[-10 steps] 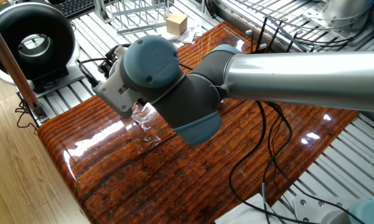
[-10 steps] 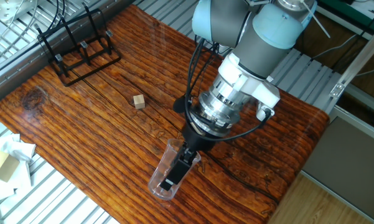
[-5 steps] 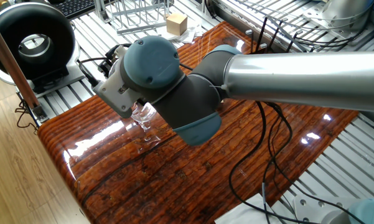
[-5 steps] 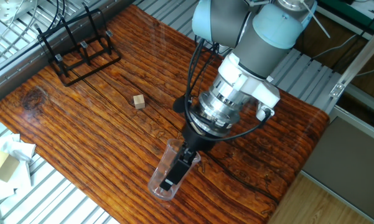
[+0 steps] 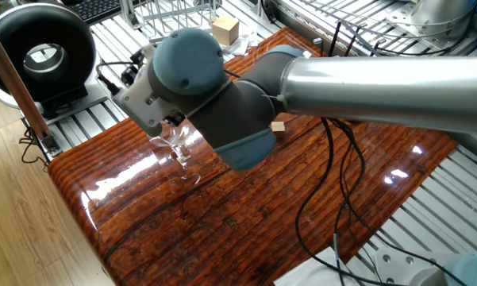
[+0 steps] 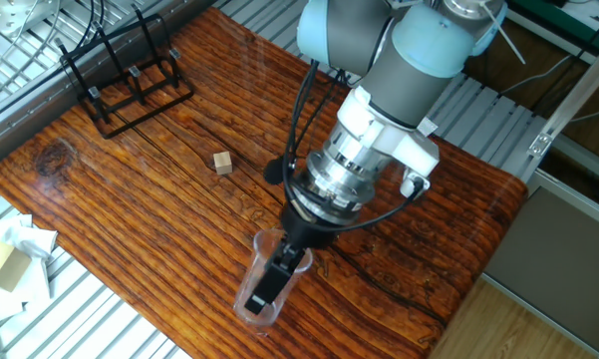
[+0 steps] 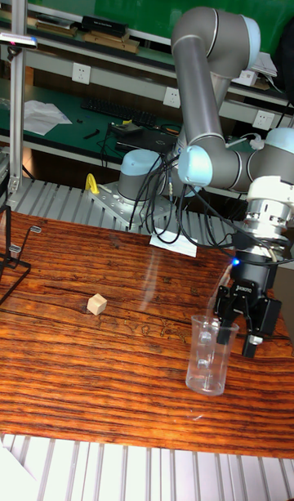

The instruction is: Take the cup off the cup rack

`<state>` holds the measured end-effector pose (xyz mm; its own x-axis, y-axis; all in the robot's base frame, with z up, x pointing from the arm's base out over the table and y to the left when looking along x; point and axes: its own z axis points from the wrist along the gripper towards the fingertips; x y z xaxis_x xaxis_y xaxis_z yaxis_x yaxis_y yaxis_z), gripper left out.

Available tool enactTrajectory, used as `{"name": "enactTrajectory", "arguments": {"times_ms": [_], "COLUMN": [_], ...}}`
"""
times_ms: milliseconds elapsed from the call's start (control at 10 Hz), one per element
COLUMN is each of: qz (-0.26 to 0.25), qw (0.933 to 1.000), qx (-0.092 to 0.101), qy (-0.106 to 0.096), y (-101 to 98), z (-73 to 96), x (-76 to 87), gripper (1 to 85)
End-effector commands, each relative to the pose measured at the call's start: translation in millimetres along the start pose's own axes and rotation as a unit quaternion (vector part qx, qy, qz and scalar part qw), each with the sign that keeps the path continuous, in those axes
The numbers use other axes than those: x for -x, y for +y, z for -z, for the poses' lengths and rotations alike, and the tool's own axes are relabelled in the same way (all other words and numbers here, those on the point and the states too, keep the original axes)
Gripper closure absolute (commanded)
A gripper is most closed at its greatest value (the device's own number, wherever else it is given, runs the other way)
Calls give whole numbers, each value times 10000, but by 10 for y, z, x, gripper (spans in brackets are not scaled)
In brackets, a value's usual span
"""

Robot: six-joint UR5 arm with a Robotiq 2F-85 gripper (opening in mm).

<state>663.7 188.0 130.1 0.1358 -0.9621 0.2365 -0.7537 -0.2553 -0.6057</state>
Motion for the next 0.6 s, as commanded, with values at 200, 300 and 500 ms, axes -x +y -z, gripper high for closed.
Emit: {"name": "enactTrajectory", "arguments": {"times_ms": [200,300,500], "qz": [-44,-64,-108], "qw": [9998,9997,9994], "qx": [-166,-219,-331], "qy": [39,42,71], "y": [-298,-317,-334], "z": [-68,-112,-229], "x": [38,47,53], "gripper": [173,173,180]}}
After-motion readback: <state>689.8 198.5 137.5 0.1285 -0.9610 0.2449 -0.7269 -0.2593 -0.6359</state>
